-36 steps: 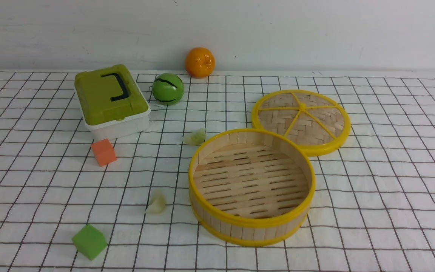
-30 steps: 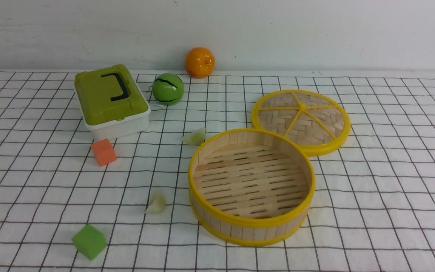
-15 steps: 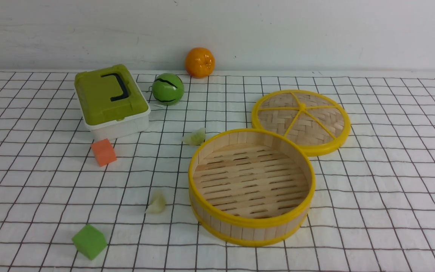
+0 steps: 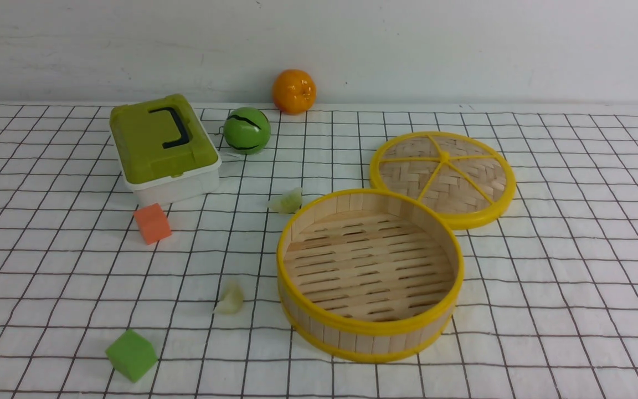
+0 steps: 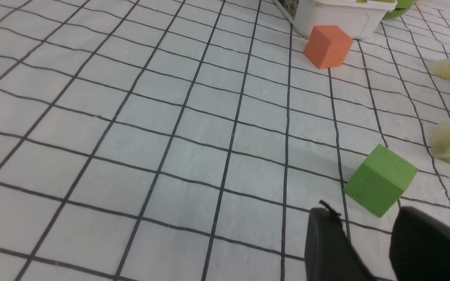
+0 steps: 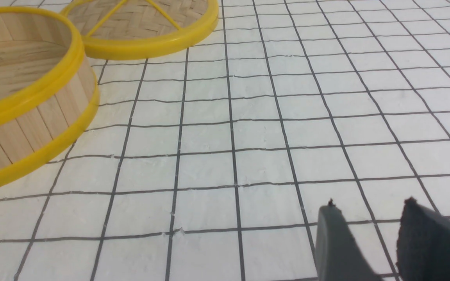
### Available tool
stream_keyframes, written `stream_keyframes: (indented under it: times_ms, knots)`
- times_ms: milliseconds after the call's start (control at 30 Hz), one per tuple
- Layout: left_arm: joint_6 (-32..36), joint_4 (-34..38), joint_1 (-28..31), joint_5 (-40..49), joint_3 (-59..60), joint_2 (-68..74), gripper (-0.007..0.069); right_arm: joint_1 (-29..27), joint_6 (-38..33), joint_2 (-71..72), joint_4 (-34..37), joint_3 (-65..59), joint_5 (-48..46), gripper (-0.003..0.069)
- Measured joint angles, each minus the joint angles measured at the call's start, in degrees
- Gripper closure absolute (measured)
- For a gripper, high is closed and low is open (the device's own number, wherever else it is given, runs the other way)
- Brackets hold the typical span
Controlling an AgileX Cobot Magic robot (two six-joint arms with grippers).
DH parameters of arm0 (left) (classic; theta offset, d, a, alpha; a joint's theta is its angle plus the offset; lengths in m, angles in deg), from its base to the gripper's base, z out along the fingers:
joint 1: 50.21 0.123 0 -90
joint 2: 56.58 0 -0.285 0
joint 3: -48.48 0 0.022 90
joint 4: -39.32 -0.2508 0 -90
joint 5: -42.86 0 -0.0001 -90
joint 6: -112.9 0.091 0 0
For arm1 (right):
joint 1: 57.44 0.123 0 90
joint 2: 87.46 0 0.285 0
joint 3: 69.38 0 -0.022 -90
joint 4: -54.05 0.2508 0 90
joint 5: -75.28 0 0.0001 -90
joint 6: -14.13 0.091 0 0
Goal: Put the dumplings into the steamer on the table with the white tablecloth.
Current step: 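Reach for and grasp a dumpling on the table with the left gripper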
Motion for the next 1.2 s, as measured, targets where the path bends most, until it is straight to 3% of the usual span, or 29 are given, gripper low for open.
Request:
stream_keyframes:
  times_ms: [133,233,300,333,433,733,833,967,1033,1133,1167,1200]
  knots:
    - [-1.70,4.49,0.00,-3.83,0.00,0.00,0.0385,0.00,0.00,0.00,0.00,0.00,0.00,0.0419]
    - [-9.83,18.11,0.00,-8.30,0.00,0.00,0.0385,0.00,0.00,0.00,0.00,0.00,0.00,0.0419]
    - [-12.03,22.53,0.00,-9.01,0.00,0.00,0.0385,0.00,0.00,0.00,0.00,0.00,0.00,0.0419]
    - [-16.34,29.18,0.00,-10.14,0.00,0.00,0.0385,0.00,0.00,0.00,0.00,0.00,0.00,0.0419]
    - [-19.71,37.06,0.00,-10.89,0.00,0.00,0.0385,0.00,0.00,0.00,0.00,0.00,0.00,0.0419]
    - [-20.16,44.99,0.00,-10.26,0.00,0.00,0.0385,0.00,0.00,0.00,0.00,0.00,0.00,0.0419]
    - [-11.15,44.87,0.00,-3.32,-3.79,0.00,0.0385,0.00,0.00,0.00,0.00,0.00,0.00,0.0419]
    - [1.43,38.97,0.00,7.57,-16.58,1.39,0.0402,0.00,0.00,0.00,0.00,0.00,0.00,0.0419]
    - [2.21,35.45,0.00,11.34,-21.20,3.54,0.0425,0.00,0.00,0.00,0.00,0.00,0.00,0.0419]
    - [1.98,23.03,0.00,28.41,-34.64,16.68,0.0529,0.00,0.00,0.00,0.00,0.00,0.00,0.0419]
    - [1.98,22.31,0.00,28.41,-35.44,16.68,0.0536,0.00,0.00,0.00,0.00,0.00,0.00,0.0419]
    - [2.55,16.64,0.00,37.77,-42.32,24.90,0.0595,0.00,0.00,0.00,0.00,0.00,0.00,0.0419]
